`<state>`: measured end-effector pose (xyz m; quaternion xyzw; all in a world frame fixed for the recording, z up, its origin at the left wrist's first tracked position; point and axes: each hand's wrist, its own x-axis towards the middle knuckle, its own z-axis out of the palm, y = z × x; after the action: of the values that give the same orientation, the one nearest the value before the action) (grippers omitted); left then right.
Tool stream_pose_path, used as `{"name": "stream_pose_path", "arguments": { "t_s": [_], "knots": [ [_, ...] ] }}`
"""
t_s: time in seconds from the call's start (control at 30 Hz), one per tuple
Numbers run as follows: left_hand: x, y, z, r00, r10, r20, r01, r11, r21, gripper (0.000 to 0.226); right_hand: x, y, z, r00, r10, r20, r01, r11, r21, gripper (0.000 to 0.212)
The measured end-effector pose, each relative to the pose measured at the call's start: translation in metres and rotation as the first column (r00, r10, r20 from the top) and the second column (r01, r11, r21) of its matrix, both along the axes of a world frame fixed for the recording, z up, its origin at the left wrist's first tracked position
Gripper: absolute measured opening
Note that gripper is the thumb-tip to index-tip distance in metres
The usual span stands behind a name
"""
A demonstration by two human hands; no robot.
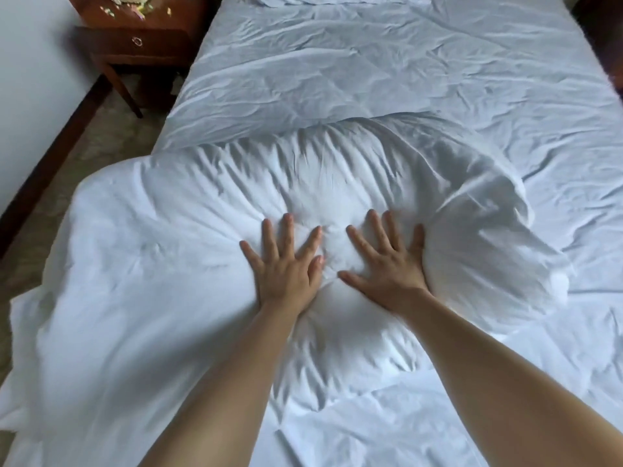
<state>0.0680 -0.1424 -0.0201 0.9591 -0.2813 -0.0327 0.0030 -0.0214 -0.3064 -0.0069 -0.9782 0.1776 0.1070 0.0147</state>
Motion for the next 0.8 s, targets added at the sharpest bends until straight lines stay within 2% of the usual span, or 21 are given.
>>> {"name": "stream_pose_path", "arguments": {
  "t_s": [0.13, 0.27, 0.4, 0.47, 0.53, 0.67, 0.8],
  "knots": [
    [0.001, -0.002, -0.027, 1.0, 0.004, 0.004, -0.004, 0.999, 0.045, 0.053, 0.007, 0.004, -0.031, 0.996, -0.012, -0.093, 0.014, 1.0, 0.022, 0.081],
    [0.01, -0.014, -0.02, 0.995, 0.042, -0.092, -0.03, 0.991, 0.134, 0.052, 0.02, -0.004, -0.026, 0.979, 0.031, -0.202, -0.017, 0.998, 0.067, 0.081],
    [0.002, -0.029, 0.008, 0.986, 0.125, -0.11, -0.112, 0.986, 0.121, 0.053, 0.012, -0.024, 0.004, 0.988, 0.115, -0.107, -0.102, 0.988, 0.119, 0.081],
    [-0.007, -0.041, 0.018, 0.982, 0.151, -0.113, -0.139, 0.985, 0.102, 0.055, -0.002, -0.036, 0.016, 0.992, 0.126, -0.025, -0.125, 0.991, 0.048, 0.088],
    [-0.017, -0.059, 0.024, 0.985, 0.13, -0.114, -0.124, 0.991, 0.055, 0.058, -0.016, -0.05, 0.026, 0.996, 0.085, -0.005, -0.085, 0.996, -0.02, 0.089],
    [-0.032, -0.096, 0.025, 0.993, -0.029, -0.113, 0.029, 1.0, 0.006, 0.056, -0.042, -0.073, 0.031, 0.995, -0.09, 0.043, 0.092, 0.995, -0.031, 0.087],
    [-0.039, -0.103, 0.008, 0.996, -0.062, -0.068, 0.066, 0.996, 0.053, 0.055, -0.054, -0.082, 0.012, 0.985, -0.174, 0.018, 0.171, 0.981, 0.093, 0.09]
  ]
}}
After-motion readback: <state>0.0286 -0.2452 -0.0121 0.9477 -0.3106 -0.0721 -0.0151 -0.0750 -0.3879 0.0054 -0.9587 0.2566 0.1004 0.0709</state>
